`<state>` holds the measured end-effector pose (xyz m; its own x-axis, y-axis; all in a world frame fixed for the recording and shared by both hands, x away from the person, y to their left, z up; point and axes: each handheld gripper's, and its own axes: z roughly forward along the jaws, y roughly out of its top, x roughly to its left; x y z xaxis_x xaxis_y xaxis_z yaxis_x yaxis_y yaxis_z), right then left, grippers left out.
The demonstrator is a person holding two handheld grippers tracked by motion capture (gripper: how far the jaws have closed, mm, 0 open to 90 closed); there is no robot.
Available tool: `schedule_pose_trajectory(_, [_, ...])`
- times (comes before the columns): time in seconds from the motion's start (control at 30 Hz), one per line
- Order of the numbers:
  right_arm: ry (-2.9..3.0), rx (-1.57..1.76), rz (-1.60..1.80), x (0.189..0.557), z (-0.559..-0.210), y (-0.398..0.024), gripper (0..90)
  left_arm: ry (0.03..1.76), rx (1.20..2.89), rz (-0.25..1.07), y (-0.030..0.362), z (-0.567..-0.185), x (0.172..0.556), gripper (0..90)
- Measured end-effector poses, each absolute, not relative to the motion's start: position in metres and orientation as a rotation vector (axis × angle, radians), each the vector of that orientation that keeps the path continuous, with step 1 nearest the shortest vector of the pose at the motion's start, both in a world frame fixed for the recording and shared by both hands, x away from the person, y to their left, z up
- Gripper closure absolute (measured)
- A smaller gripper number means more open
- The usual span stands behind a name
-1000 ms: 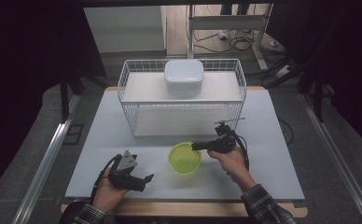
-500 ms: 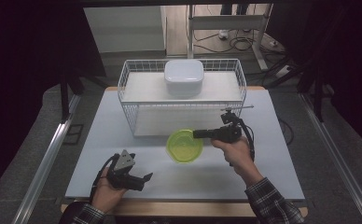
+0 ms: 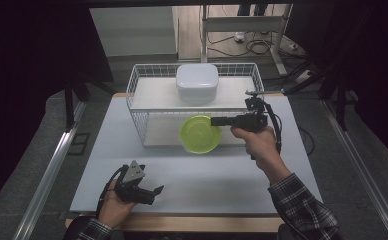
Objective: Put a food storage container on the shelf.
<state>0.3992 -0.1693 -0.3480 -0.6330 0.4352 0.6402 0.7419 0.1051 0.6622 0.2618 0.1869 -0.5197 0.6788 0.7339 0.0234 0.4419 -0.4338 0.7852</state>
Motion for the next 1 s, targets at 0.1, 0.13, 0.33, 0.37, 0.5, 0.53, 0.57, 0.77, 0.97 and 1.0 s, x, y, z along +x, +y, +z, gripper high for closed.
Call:
schedule_pose_trajectory(0.1, [-2.100,-1.169,-1.556,0.402,-0.335,-0.169,82.5,0.901,2.095,0.467,0.187,-0.520,0.262,2.4])
schedule_pose_trajectory(0.13, [-2.101,-1.171,-1.560,0.403,-0.331,-0.170,82.5,0.900,2.095,0.465,0.187,-0.520,0.262,2.4])
schedule_pose_trajectory(0.33, [-2.081,-1.188,-1.588,0.411,-0.312,-0.170,82.5,0.899,2.095,0.458,0.186,-0.520,0.262,2.4])
schedule_pose_trajectory(0.37, [-2.082,-1.195,-1.591,0.413,-0.309,-0.170,82.5,0.899,2.096,0.457,0.186,-0.520,0.262,2.4])
schedule_pose_trajectory(0.5, [-2.062,-1.211,-1.608,0.419,-0.295,-0.170,82.5,0.896,2.099,0.454,0.186,-0.520,0.262,2.4])
schedule_pose_trajectory(0.53, [-2.062,-1.214,-1.616,0.421,-0.291,-0.170,82.5,0.896,2.099,0.455,0.186,-0.520,0.262,2.4])
schedule_pose_trajectory(0.57, [-2.067,-1.217,-1.623,0.422,-0.288,-0.170,82.5,0.897,2.100,0.453,0.186,-0.520,0.262,2.4])
schedule_pose_trajectory(0.77, [-2.066,-1.267,-1.656,0.433,-0.263,-0.168,82.5,0.896,2.095,0.454,0.187,-0.520,0.261,2.3])
schedule_pose_trajectory(0.97, [-2.035,-1.340,-1.679,0.449,-0.252,-0.164,82.5,0.891,2.098,0.450,0.187,-0.520,0.261,2.4])
schedule_pose_trajectory(1.0, [-2.021,-1.354,-1.683,0.453,-0.250,-0.163,82.5,0.891,2.098,0.450,0.187,-0.520,0.261,2.3])
